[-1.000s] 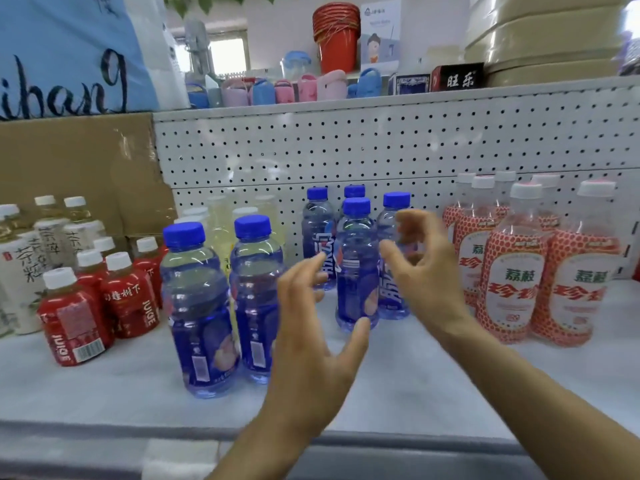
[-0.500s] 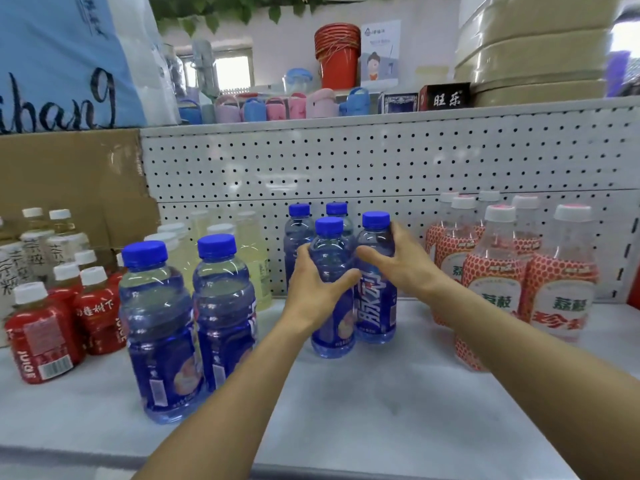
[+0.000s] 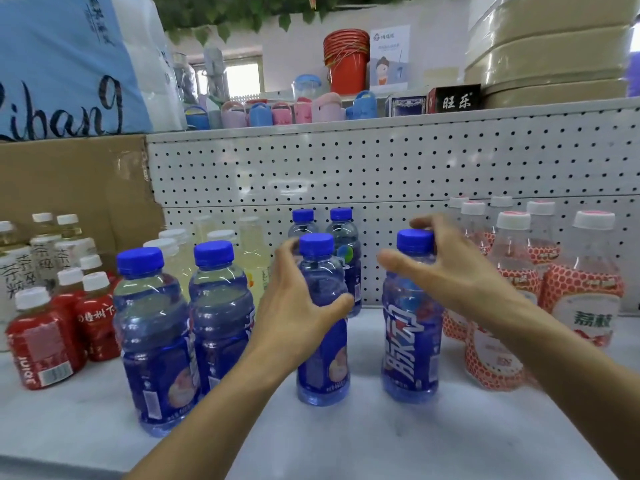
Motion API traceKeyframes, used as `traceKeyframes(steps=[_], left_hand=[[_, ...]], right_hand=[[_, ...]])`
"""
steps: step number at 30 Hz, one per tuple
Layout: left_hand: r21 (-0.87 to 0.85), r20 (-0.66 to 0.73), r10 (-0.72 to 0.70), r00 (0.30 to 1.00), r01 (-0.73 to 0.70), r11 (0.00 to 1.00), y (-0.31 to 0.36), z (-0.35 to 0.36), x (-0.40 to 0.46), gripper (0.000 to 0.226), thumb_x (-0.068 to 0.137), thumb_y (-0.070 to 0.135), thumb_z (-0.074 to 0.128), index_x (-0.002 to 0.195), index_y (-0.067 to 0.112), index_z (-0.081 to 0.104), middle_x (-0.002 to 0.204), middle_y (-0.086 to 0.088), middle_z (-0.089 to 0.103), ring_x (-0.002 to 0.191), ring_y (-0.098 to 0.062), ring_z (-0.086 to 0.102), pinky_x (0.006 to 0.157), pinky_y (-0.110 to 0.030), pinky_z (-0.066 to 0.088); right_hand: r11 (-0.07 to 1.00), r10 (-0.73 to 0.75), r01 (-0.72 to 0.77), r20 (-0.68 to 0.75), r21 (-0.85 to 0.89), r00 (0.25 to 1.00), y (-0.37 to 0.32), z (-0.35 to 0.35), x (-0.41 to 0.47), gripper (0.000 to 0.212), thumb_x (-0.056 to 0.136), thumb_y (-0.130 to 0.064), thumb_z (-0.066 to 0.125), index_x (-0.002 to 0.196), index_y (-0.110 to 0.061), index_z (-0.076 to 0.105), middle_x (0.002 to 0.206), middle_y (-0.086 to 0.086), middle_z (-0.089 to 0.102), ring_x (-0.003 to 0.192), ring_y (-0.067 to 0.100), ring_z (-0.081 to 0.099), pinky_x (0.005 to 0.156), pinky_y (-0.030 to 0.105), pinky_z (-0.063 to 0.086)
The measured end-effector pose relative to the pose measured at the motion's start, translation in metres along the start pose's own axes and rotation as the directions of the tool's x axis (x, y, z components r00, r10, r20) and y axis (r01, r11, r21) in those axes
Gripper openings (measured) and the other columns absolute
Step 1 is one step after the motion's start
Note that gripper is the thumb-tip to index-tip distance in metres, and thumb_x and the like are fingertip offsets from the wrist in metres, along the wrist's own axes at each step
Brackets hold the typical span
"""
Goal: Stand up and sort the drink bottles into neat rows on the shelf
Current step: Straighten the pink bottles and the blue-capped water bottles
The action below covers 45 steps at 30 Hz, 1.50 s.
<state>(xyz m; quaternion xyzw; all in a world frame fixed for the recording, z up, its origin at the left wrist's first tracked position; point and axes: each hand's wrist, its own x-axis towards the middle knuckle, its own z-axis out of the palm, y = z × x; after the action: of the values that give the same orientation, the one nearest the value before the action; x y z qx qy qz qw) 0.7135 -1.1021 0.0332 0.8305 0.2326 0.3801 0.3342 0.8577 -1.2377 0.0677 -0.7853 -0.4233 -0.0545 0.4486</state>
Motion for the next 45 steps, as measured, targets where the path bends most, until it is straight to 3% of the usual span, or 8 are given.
traceKeyframes(steps=[3,7,10,13,20,25,34,45], left_hand=[[0.142,-0.069,0.229,0.971,-0.218,0.966,0.036,-0.024,0.022,0.079,0.084,0.038,0.074,0.145,0.029,0.025,0.141,0.010,0.042,0.127,-0.005,0.043,0.103,-0.028,0.038],[0.360,0.023,0.379,0.925,-0.361,0.860,0.077,-0.058,0.097,0.053,0.093,0.033,0.064,0.140,0.020,0.043,0.132,0.002,0.055,0.115,-0.010,0.052,0.100,-0.031,0.044],[0.405,0.234,0.236,0.943,-0.315,0.858,0.077,-0.065,0.158,0.045,0.095,0.025,0.062,0.137,0.016,0.049,0.129,-0.005,0.058,0.106,-0.012,0.053,0.084,-0.023,0.043],[0.482,0.428,-0.010,0.904,-0.219,0.848,0.062,-0.059,0.202,0.046,0.095,0.021,0.062,0.139,0.013,0.049,0.133,-0.008,0.057,0.111,-0.018,0.054,0.089,-0.029,0.046],[0.678,0.578,-0.342,0.741,-0.203,0.706,0.018,-0.015,0.249,0.060,0.091,0.022,0.070,0.145,0.015,0.044,0.132,-0.013,0.057,0.106,-0.029,0.067,0.091,-0.036,0.057],[0.665,0.578,-0.189,0.794,-0.325,0.672,0.005,-0.008,0.253,0.038,0.089,0.022,0.071,0.124,0.009,0.064,0.111,-0.010,0.068,0.091,-0.025,0.069,0.081,-0.032,0.057],[0.596,0.608,-0.012,0.794,-0.447,0.668,0.012,0.011,0.247,0.039,0.090,0.025,0.068,0.125,0.010,0.062,0.120,-0.008,0.060,0.107,-0.026,0.058,0.094,-0.036,0.050],[0.568,0.619,-0.035,0.784,-0.416,0.710,0.024,0.016,0.232,0.044,0.094,0.025,0.064,0.134,0.013,0.051,0.132,-0.009,0.054,0.113,-0.024,0.055,0.097,-0.034,0.047]], right_hand=[[0.987,-0.147,0.144,-0.041,-0.075,0.988,-0.026,-0.009,0.029,0.060,0.086,-0.053,0.062,0.135,-0.022,0.044,0.121,-0.005,0.052,0.109,0.012,0.053,0.093,0.031,0.045],[0.935,-0.234,0.255,0.114,-0.248,0.966,-0.057,-0.014,0.092,0.046,0.091,-0.041,0.062,0.131,-0.021,0.051,0.124,0.001,0.057,0.106,0.014,0.056,0.095,0.036,0.049],[0.892,-0.130,0.239,0.288,-0.384,0.949,-0.063,-0.011,0.137,0.044,0.092,-0.037,0.063,0.132,-0.020,0.054,0.127,0.002,0.057,0.106,0.019,0.059,0.091,0.034,0.049],[0.860,-0.011,0.211,0.397,-0.464,0.918,-0.060,0.001,0.170,0.047,0.091,-0.034,0.065,0.134,-0.018,0.053,0.125,0.006,0.057,0.101,0.025,0.062,0.087,0.036,0.054],[0.837,0.127,0.213,0.557,-0.504,0.821,-0.038,0.047,0.211,0.054,0.090,-0.030,0.067,0.139,-0.016,0.048,0.126,0.007,0.054,0.093,0.025,0.063,0.060,0.023,0.052],[0.835,0.045,0.234,0.486,-0.498,0.873,-0.024,0.061,0.212,0.036,0.088,-0.023,0.068,0.120,-0.010,0.059,0.114,0.012,0.062,0.091,0.029,0.066,0.062,0.027,0.055],[0.849,0.113,0.176,0.495,-0.499,0.861,-0.014,0.039,0.212,0.034,0.087,-0.017,0.070,0.119,-0.009,0.059,0.111,0.011,0.059,0.087,0.025,0.064,0.050,0.019,0.049],[0.845,0.122,0.159,0.473,-0.511,0.873,-0.009,0.026,0.197,0.049,0.090,-0.018,0.066,0.135,-0.013,0.049,0.129,0.010,0.053,0.099,0.022,0.058,0.068,0.021,0.049]])
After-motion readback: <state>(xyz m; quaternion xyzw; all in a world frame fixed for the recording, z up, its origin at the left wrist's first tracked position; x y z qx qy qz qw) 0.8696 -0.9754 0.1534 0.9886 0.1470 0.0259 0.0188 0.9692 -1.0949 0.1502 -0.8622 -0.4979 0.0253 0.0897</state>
